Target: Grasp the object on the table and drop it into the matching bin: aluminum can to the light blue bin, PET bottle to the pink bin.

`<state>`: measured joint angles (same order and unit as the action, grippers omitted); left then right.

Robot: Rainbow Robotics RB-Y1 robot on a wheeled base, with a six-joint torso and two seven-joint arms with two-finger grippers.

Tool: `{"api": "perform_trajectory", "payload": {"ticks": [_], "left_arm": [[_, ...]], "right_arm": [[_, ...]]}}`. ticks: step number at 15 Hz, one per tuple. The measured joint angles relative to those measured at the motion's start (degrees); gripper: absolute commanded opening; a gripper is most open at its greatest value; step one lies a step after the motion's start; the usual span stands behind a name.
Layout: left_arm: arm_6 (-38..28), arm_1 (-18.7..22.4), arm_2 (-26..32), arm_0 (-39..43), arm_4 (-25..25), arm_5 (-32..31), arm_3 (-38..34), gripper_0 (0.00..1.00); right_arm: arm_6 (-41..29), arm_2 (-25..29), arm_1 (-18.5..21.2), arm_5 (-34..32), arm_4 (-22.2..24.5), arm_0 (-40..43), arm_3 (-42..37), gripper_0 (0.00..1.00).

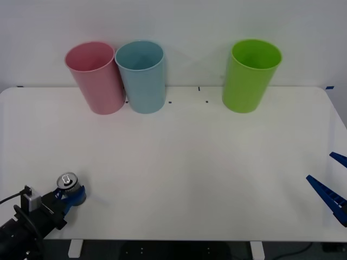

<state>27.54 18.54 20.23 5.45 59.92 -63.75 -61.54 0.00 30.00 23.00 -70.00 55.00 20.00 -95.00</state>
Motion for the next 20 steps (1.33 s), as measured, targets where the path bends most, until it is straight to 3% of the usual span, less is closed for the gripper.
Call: {"api": "perform_trajectory", "payload": {"ticks": [12, 20], "left_arm": [[-1.89, 0.0, 3.14, 0.08, -7.68, -0.04, -5.58, 0.0], [-6.79, 0.0, -1.54, -4.72, -8.59, 8.72, -13.14, 0.0]], "right_arm": [[0.0, 0.0, 0.0, 0.0, 0.0, 0.0, 0.0, 1.0], [0.01, 0.0, 0.0, 0.0, 0.0, -0.01, 0.0, 1.0]]}}
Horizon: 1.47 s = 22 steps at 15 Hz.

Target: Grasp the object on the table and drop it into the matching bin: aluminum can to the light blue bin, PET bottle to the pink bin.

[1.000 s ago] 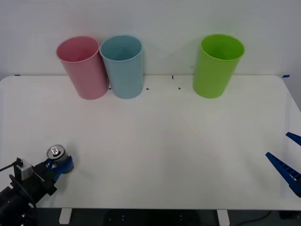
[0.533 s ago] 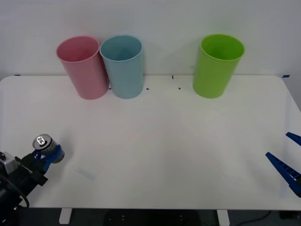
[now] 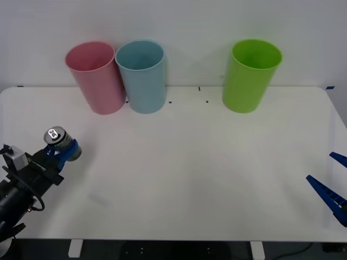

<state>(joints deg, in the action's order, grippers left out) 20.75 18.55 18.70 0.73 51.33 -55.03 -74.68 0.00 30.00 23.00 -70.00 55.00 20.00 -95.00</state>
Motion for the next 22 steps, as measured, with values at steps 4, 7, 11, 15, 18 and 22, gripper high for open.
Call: {"api": "perform_trajectory", "payload": {"ticks": [4, 7, 11, 15, 18, 22], "left_arm": [[-4.65, 0.0, -3.63, -2.99, 0.05, 5.85, -3.32, 0.0], [-6.35, 0.0, -7.03, -5.89, 0.06, 11.57, -4.89, 0.0], [-13.66, 0.0, -9.84, -8.27, 2.4, 18.15, -9.64, 0.0], [-21.6, 0.0, -10.51, -10.77, 6.27, 22.71, -14.06, 0.0], [-27.2, 0.03, -10.49, -13.6, 8.87, 24.56, -15.44, 0.0], [-33.82, 0.0, -10.5, -18.24, 13.35, 27.42, -15.5, 0.0]], "right_arm": [[0.0, 0.0, 0.0, 0.0, 0.0, 0.0, 0.0, 1.0], [0.0, 0.0, 0.0, 0.0, 0.0, 0.0, 0.0, 1.0], [0.0, 0.0, 0.0, 0.0, 0.0, 0.0, 0.0, 1.0], [-0.01, 0.0, 0.0, 0.0, 0.0, 0.0, 0.0, 1.0], [0.0, 0.0, 0.0, 0.0, 0.0, 0.0, 0.0, 1.0], [0.0, 0.0, 0.0, 0.0, 0.0, 0.0, 0.0, 1.0]]}}
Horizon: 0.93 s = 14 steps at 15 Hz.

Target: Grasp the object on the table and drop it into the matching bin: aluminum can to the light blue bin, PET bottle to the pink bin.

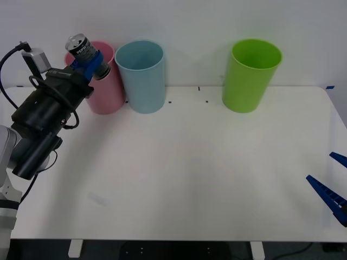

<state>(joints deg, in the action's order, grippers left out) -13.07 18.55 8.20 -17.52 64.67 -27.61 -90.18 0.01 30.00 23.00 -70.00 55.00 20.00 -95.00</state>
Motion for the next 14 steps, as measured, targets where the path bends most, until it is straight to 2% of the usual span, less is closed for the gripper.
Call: {"api": "perform_trajectory", "payload": {"ticks": [4, 8, 14], "left_arm": [[-3.5, 0.0, -2.24, -5.57, 4.39, 5.87, 2.05, 0.0], [-3.23, 0.0, -4.91, -13.03, 6.66, 10.14, 9.83, 0.0], [-2.16, -0.42, -10.1, -23.79, 7.22, 17.73, 21.52, 0.0]], "right_arm": [[-0.01, 0.0, 0.0, 0.0, 0.0, 0.0, 0.0, 1.0], [-0.01, 0.0, 0.0, 0.0, 0.0, 0.0, 0.0, 1.0], [0.0, 0.0, 0.0, 0.0, 0.0, 0.0, 0.0, 1.0]]}}
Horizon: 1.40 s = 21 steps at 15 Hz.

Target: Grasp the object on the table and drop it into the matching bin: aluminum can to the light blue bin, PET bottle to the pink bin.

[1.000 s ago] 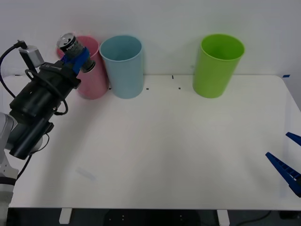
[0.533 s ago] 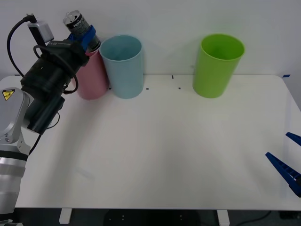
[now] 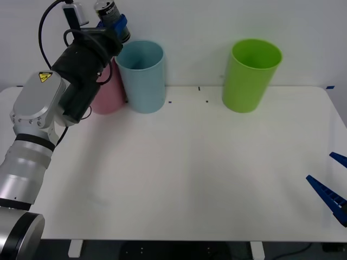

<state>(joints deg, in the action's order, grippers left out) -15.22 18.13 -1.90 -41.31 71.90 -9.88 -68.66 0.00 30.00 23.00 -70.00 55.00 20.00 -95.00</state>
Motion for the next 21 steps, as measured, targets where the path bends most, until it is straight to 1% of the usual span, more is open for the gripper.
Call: {"api": "perform_trajectory", "payload": {"ticks": [3, 6, 8, 11, 17, 18, 19, 20, 21], "left_arm": [[1.78, -1.77, -0.47, -4.31, 0.72, 2.76, 5.28, 0.0], [5.64, -4.65, -0.48, -8.03, 1.52, 5.05, 10.24, 0.0], [6.52, -6.08, -0.48, -10.02, 2.37, 7.27, 12.58, 0.0], [7.88, -6.86, -0.48, -11.68, 3.61, 8.79, 14.66, 0.0], [8.89, -7.06, -0.48, -11.96, 4.54, 9.81, 14.9, 0.0], [8.89, -7.06, -0.48, -11.96, 4.52, 9.81, 14.94, 0.07], [8.89, -7.06, -0.48, -11.96, 4.48, 9.81, 14.91, 0.25], [8.87, -7.06, -0.48, -11.96, 4.43, 9.81, 14.9, 0.96], [8.82, -7.06, -0.48, -11.96, 4.36, 9.81, 14.9, 1.0]], "right_arm": [[-0.01, 0.0, 0.0, 0.0, 0.0, 0.0, 0.0, 1.0], [0.0, 0.0, 0.0, 0.0, 0.0, 0.0, 0.0, 1.0], [0.0, 0.0, 0.0, 0.0, 0.0, 0.0, 0.0, 1.0], [0.0, 0.0, 0.0, 0.0, 0.0, 0.0, 0.0, 1.0], [0.0, 0.0, 0.0, 0.0, 0.0, 0.0, 0.0, 1.0], [0.0, 0.0, 0.0, 0.0, 0.0, 0.0, 0.0, 1.0], [0.0, 0.0, 0.0, 0.0, 0.0, 0.0, 0.0, 1.0], [-0.01, 0.0, 0.0, 0.0, 0.0, 0.0, 0.0, 1.0], [0.0, 0.0, 0.0, 0.0, 0.0, 0.0, 0.0, 1.0]]}}
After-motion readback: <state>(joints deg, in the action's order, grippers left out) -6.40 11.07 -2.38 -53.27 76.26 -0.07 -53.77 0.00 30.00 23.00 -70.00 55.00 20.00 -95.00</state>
